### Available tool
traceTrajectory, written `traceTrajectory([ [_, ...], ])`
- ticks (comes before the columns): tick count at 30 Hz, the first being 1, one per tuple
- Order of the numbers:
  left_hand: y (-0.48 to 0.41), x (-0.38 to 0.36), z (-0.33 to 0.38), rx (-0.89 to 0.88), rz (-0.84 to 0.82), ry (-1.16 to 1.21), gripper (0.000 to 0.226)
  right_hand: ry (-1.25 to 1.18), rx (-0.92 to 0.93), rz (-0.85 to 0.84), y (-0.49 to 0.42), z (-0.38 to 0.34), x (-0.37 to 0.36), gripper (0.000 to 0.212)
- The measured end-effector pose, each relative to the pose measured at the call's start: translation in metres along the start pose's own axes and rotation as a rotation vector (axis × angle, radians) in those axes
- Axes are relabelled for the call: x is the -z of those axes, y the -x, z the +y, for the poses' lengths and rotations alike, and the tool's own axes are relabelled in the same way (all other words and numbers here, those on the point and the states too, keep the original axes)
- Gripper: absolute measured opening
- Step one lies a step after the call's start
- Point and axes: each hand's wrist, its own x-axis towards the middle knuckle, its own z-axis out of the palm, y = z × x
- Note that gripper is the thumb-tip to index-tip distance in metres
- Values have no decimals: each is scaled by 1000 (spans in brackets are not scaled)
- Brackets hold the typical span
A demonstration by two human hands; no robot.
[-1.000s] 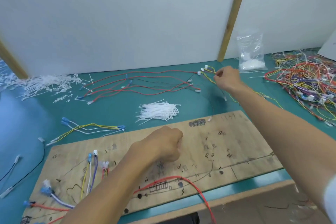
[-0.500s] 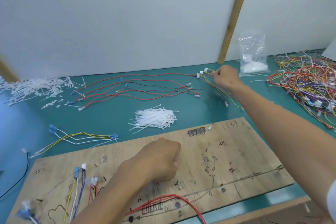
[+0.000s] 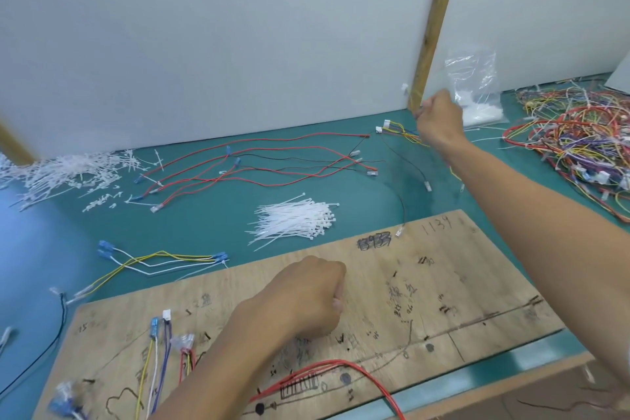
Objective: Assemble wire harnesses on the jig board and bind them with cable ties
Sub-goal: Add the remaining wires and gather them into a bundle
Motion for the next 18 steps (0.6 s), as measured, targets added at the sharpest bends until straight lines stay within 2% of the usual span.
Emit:
traceTrajectory([
  [4, 0, -1, 0, 5, -4, 7, 20, -144, 183, 141, 18, -10, 32, 8],
  [10, -1, 1, 0, 11, -9, 18, 19, -474, 250, 149, 57, -18, 81, 11],
  [13, 4, 7, 2, 43, -52, 40, 20, -464, 288, 138, 69, -22, 106, 14],
  [15, 9, 17, 6, 48, -81, 18, 13, -434, 301, 122, 75, -25, 120, 16],
  [16, 11, 23, 10, 32, -65, -13, 7, -416, 310, 110, 79, -27, 126, 16],
  [18, 12, 37, 27, -37, 120, 21, 18, -392, 329, 63, 87, -30, 135, 15],
])
